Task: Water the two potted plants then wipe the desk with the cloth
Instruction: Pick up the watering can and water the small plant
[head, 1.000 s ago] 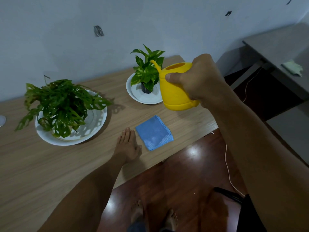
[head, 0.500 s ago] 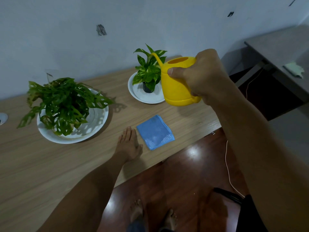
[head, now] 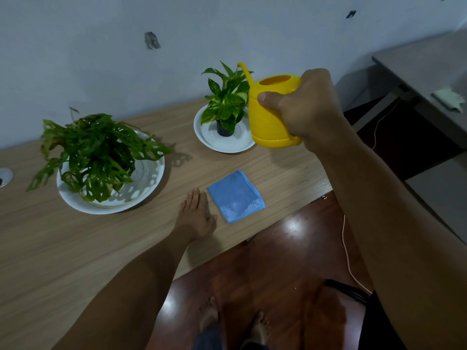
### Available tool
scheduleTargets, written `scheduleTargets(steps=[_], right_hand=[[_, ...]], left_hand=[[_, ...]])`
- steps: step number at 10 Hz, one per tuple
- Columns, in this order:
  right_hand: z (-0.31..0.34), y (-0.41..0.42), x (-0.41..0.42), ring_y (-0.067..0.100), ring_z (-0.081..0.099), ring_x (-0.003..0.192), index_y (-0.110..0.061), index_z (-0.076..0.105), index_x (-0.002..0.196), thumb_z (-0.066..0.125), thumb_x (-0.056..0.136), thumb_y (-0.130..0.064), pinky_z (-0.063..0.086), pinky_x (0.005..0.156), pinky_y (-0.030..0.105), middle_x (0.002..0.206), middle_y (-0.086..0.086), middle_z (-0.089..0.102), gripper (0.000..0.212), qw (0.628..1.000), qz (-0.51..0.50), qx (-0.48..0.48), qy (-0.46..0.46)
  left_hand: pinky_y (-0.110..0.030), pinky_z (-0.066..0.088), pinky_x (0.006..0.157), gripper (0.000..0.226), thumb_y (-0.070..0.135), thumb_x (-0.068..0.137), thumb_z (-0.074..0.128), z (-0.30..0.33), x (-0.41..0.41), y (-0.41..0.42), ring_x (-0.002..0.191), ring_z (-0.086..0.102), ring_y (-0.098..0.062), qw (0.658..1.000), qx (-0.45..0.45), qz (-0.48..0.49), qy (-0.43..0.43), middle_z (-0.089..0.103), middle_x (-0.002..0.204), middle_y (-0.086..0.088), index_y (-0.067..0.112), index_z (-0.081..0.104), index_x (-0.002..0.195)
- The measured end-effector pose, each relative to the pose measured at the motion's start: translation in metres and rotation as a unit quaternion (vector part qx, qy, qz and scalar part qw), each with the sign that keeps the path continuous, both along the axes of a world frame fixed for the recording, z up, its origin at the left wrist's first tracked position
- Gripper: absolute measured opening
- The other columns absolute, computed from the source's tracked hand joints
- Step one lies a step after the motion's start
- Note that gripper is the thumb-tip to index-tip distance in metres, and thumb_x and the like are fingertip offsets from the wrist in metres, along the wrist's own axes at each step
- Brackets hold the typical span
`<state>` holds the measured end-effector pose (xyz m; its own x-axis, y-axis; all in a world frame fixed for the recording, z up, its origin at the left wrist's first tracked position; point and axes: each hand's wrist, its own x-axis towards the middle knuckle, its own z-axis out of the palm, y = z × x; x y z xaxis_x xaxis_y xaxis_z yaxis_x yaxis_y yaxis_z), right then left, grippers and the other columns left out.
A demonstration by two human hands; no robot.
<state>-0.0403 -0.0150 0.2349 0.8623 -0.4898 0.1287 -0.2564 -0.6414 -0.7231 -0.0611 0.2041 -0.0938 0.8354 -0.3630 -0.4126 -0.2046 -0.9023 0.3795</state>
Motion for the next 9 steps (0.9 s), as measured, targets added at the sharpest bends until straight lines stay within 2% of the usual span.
scheduleTargets(steps=[2, 5, 6, 7, 8, 9], right_hand=[[-0.004, 0.0, -0.004, 0.025, 0.057, 0.096, -0.003, 0.057, 0.114, 0.084, 0.072, -0.05, 0.038, 0.067, 0.028, 0.102, 0.005, 0.053, 0.069, 1.0, 0.016, 0.021, 0.013], [-0.007, -0.007, -0.015, 0.023, 0.055, 0.09, -0.004, 0.058, 0.112, 0.085, 0.069, -0.054, 0.031, 0.056, 0.023, 0.1, 0.005, 0.053, 0.071, 0.998, 0.026, -0.009, 0.048], [-0.008, -0.01, -0.018, 0.023, 0.054, 0.094, -0.004, 0.056, 0.116, 0.085, 0.07, -0.052, 0.036, 0.067, 0.028, 0.101, 0.004, 0.051, 0.072, 0.999, 0.018, -0.023, 0.046], [-0.007, -0.01, -0.018, 0.022, 0.052, 0.094, -0.004, 0.056, 0.115, 0.084, 0.072, -0.049, 0.036, 0.07, 0.031, 0.101, 0.004, 0.05, 0.069, 0.999, 0.012, -0.033, 0.032], [-0.006, -0.008, -0.017, 0.02, 0.049, 0.091, -0.007, 0.054, 0.111, 0.083, 0.074, -0.047, 0.034, 0.065, 0.027, 0.101, 0.003, 0.048, 0.062, 0.999, 0.005, -0.037, 0.015], [-0.004, -0.006, -0.014, 0.021, 0.051, 0.093, -0.005, 0.054, 0.113, 0.083, 0.075, -0.046, 0.036, 0.068, 0.029, 0.103, 0.004, 0.049, 0.064, 1.0, 0.002, -0.026, 0.003]], left_hand=[[-0.044, -0.002, 0.131, 0.09, 0.053, 0.101, 0.044, -0.003, -0.001, 0.001, 0.161, -0.011, -0.027, 1.0, -0.006, 0.004, -0.004, -0.011, 0.173, -0.014, 0.008, -0.002, 0.165], [-0.045, -0.002, 0.13, 0.088, 0.051, 0.102, 0.043, 0.0, -0.002, 0.001, 0.161, -0.011, -0.029, 1.0, -0.009, 0.003, -0.005, -0.011, 0.173, -0.014, 0.008, -0.002, 0.165], [-0.045, -0.001, 0.131, 0.088, 0.051, 0.103, 0.043, 0.002, -0.002, 0.001, 0.161, -0.011, -0.029, 1.0, -0.008, 0.0, -0.005, -0.01, 0.173, -0.015, 0.007, -0.001, 0.165], [-0.045, -0.002, 0.131, 0.088, 0.051, 0.103, 0.043, 0.003, -0.002, 0.0, 0.161, -0.011, -0.029, 1.0, -0.008, 0.001, -0.002, -0.011, 0.173, -0.015, 0.007, -0.002, 0.165], [-0.045, -0.002, 0.131, 0.089, 0.051, 0.103, 0.043, 0.005, -0.001, 0.0, 0.161, -0.012, -0.028, 1.0, -0.005, 0.001, 0.003, -0.012, 0.173, -0.015, 0.007, -0.003, 0.164], [-0.044, -0.002, 0.131, 0.089, 0.051, 0.103, 0.043, 0.005, -0.001, 0.0, 0.161, -0.013, -0.028, 1.0, -0.004, 0.0, 0.007, -0.013, 0.173, -0.014, 0.007, -0.004, 0.164]])
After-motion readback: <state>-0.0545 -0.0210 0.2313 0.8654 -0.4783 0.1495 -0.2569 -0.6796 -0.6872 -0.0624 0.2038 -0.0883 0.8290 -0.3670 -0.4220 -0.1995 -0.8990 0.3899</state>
